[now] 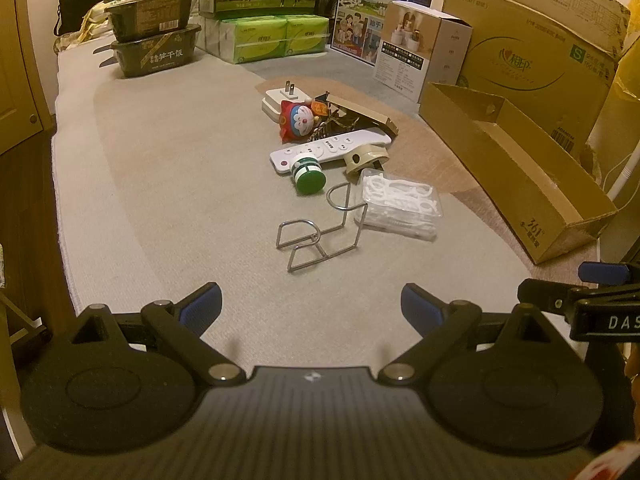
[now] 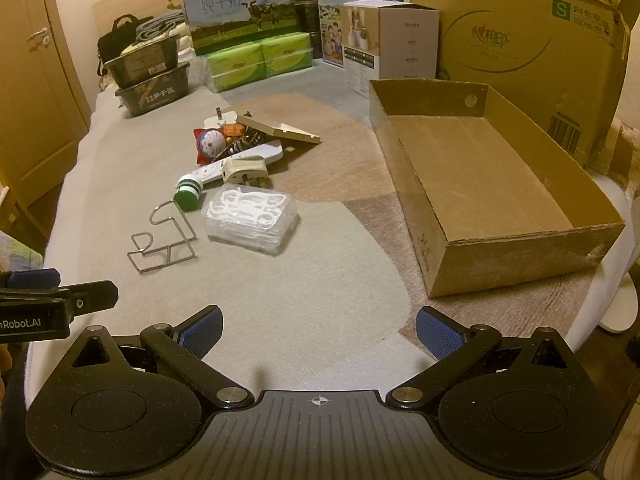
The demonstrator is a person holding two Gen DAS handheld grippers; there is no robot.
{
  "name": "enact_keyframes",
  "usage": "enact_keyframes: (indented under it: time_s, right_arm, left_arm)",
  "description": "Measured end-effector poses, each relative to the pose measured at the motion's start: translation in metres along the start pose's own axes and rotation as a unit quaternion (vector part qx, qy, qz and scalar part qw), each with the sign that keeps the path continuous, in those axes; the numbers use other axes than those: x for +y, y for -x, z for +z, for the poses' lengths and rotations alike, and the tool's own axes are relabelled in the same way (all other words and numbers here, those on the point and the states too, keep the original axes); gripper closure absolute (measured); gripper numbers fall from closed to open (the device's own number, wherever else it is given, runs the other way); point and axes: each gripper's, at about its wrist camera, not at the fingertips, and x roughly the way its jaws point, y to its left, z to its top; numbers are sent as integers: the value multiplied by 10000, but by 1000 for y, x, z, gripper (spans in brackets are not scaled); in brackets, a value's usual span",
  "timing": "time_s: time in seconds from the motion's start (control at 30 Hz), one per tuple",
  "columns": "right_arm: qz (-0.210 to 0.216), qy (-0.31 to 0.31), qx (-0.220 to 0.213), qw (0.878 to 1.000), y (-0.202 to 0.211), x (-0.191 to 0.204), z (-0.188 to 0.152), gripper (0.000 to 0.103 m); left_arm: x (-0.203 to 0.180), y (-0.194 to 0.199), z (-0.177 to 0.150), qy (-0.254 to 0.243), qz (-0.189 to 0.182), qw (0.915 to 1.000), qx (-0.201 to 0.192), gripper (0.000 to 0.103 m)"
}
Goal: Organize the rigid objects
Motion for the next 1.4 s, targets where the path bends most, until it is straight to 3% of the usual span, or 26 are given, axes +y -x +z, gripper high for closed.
enact_keyframes:
  time_s: [0.93, 1.4]
  right_arm:
    - [74, -57, -89, 9999, -3, -1, 4, 1]
    - [124, 38, -297, 9995, -24, -3, 9, 1]
  left_arm:
    - [5, -9, 5, -8, 96, 9999, -84, 8]
    - [0, -53, 16, 286, 262, 9991, -185, 8]
